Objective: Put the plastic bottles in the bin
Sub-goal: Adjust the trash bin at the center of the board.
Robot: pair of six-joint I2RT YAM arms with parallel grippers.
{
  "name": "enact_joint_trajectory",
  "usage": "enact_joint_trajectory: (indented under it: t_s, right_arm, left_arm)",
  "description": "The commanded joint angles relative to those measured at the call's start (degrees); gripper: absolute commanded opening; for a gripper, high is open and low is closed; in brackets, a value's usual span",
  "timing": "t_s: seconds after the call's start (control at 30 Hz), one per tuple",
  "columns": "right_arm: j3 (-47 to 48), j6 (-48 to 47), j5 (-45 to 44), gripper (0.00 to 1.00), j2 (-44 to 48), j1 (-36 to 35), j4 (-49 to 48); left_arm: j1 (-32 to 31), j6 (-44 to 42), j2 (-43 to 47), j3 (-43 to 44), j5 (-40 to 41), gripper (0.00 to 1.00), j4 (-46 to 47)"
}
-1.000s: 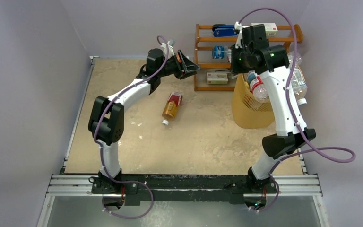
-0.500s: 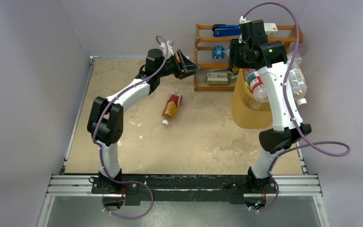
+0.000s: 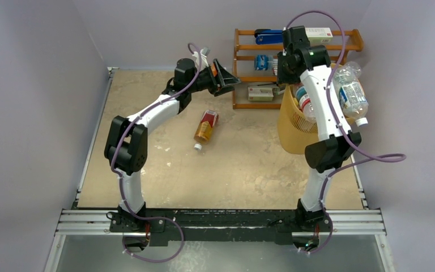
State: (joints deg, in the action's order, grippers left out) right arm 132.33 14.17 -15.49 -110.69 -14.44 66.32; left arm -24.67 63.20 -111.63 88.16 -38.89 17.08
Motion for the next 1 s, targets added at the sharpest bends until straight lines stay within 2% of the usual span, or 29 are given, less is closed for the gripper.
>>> enact_joint_trajectory:
  t_s: [0.0,0.07,0.17,0.4,0.57,0.8,0.83,0.97]
  right_arm:
    - [-2.9,-0.5,5.2,0.28,3.1,-0.2,-1.2]
    - [-5.5,-1.0,7.6,0.2,5.2,-0.2,-2.7]
    - [-7.8,-1.6,11.1,0.0,8.3,-0.3,-3.1]
    - [-9.0,-2.5,15.3,0.0,15.5,-0.7,-0.5]
    - [-14.4,-2.3,17.9,0.0,19.9,-1.8,-0.4]
    - [-22.6,-0.4,14.9,0.0,22.9,-6.1,-0.4]
    - [-23.4,0.0,14.5,0.02,23.1,-6.8,-0.4]
    - [-22.8,3.2,12.6,0.44,24.9,-9.5,-0.4]
  left_arm:
    - [0.8,-1.5,3.5,-1.0,-1.5,0.71,3.2]
    - [0.8,-1.2,3.6,-1.1,-1.5,0.71,3.3]
    - [0.8,-0.6,3.6,-1.2,-1.4,0.72,3.9]
    - [0.8,-0.2,4.1,-1.4,-0.7,0.73,4.2]
    - [0.8,-0.2,5.0,-2.6,0.0,0.73,4.2]
    - [0.7,-1.0,7.1,-6.3,1.0,0.74,4.3]
    - [0.8,-1.1,7.4,-7.0,1.2,0.74,4.3]
    - [0.7,-1.7,9.1,-9.8,1.6,0.74,4.3]
